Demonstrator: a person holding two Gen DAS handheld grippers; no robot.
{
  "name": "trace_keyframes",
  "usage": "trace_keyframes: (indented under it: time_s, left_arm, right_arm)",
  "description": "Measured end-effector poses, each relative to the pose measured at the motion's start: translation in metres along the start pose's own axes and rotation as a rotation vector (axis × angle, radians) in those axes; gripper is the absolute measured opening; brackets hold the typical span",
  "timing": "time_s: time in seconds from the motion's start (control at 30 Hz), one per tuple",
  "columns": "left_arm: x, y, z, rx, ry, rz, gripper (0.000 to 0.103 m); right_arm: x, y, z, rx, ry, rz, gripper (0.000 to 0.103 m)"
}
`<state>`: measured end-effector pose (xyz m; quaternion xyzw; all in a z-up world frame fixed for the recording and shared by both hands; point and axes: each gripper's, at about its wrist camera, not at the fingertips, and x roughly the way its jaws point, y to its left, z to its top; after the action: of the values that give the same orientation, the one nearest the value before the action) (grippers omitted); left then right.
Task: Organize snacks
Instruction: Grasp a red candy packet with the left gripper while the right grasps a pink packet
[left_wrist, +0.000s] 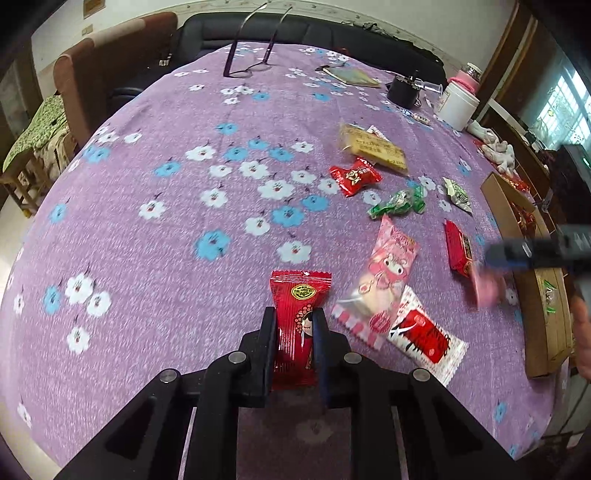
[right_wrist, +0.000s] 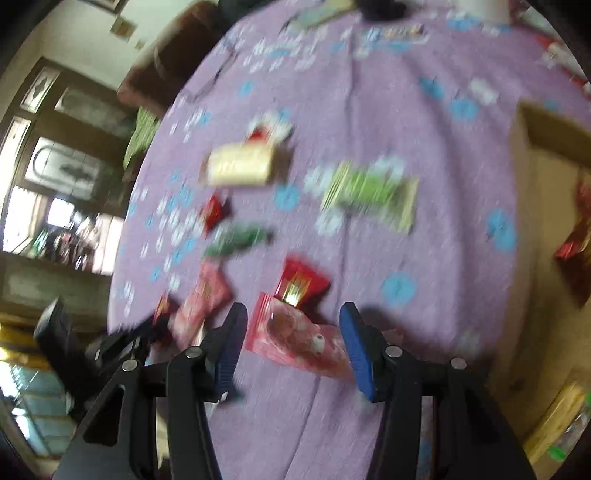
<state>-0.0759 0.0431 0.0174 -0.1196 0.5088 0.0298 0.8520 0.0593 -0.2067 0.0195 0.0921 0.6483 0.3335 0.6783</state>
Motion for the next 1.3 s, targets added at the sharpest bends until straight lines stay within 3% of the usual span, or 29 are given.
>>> trace_keyframes:
  time_s: [0.07, 0.2, 0.27, 0.33, 0.47, 0.5, 0.57, 0.67, 0.73, 0.87, 0.93, 0.97, 1.03, 1.07, 1.23, 1.3]
  left_arm:
    - [0.0, 0.001, 0.0, -0.004, 0.001, -0.003, 0.018]
    - [0.002, 0.0, 0.004, 0.007, 0.001, 0.007, 0.019]
    - [0.003, 0.001, 0.006, 0.006, 0.002, 0.012, 0.02]
    - [0.005, 0.002, 0.01, 0.009, 0.002, 0.012, 0.02]
    - [0.009, 0.002, 0.016, 0.013, -0.022, 0.024, 0.02]
    - [0.01, 0.001, 0.016, 0.011, -0.032, 0.028, 0.019]
    - [0.01, 0.001, 0.016, 0.005, -0.047, 0.036, 0.018]
    - [0.011, 0.001, 0.017, 0.002, -0.053, 0.04, 0.018]
    - [0.011, 0.002, 0.017, 0.007, -0.052, 0.029, 0.018]
    - [0.011, 0.006, 0.02, 0.026, -0.031, 0.001, 0.019]
    - [0.012, 0.01, 0.024, 0.013, -0.027, -0.014, 0.02]
    - [0.013, 0.01, 0.026, 0.022, -0.025, -0.019, 0.02]
    - [0.014, 0.008, 0.027, 0.046, -0.039, -0.013, 0.019]
    - [0.014, 0.008, 0.027, 0.047, -0.051, -0.013, 0.018]
    - [0.01, 0.017, 0.019, -0.043, -0.09, -0.079, 0.018]
    - [0.006, 0.018, 0.016, -0.081, -0.096, -0.099, 0.018]
  right_arm:
    - [0.0, 0.01, -0.013, -0.066, 0.033, -0.003, 0.052]
    - [-0.004, 0.031, -0.019, -0.273, 0.021, -0.13, 0.052]
    - [-0.008, 0.032, -0.018, -0.311, 0.015, -0.17, 0.052]
    - [-0.015, 0.031, -0.02, -0.325, 0.029, -0.151, 0.052]
    - [-0.023, 0.011, -0.03, -0.101, 0.074, -0.169, 0.052]
    - [-0.026, -0.001, -0.037, 0.031, 0.082, -0.141, 0.052]
    - [-0.024, -0.016, -0.044, 0.168, 0.097, -0.082, 0.052]
    - [-0.016, -0.025, -0.05, 0.284, 0.089, -0.054, 0.052]
    - [-0.013, -0.026, -0.047, 0.314, 0.068, -0.083, 0.052]
    - [0.003, -0.002, -0.032, 0.224, 0.086, -0.185, 0.055]
    - [0.011, 0.017, -0.028, 0.112, 0.093, -0.299, 0.054]
    - [0.014, 0.024, -0.029, 0.071, 0.095, -0.345, 0.047]
    - [0.022, 0.04, -0.035, -0.059, 0.086, -0.42, 0.023]
    - [0.023, 0.043, -0.037, -0.09, 0.076, -0.433, 0.022]
    - [0.005, 0.031, -0.048, -0.06, 0.009, -0.36, 0.02]
    - [-0.012, 0.023, -0.054, -0.046, -0.043, -0.27, 0.02]
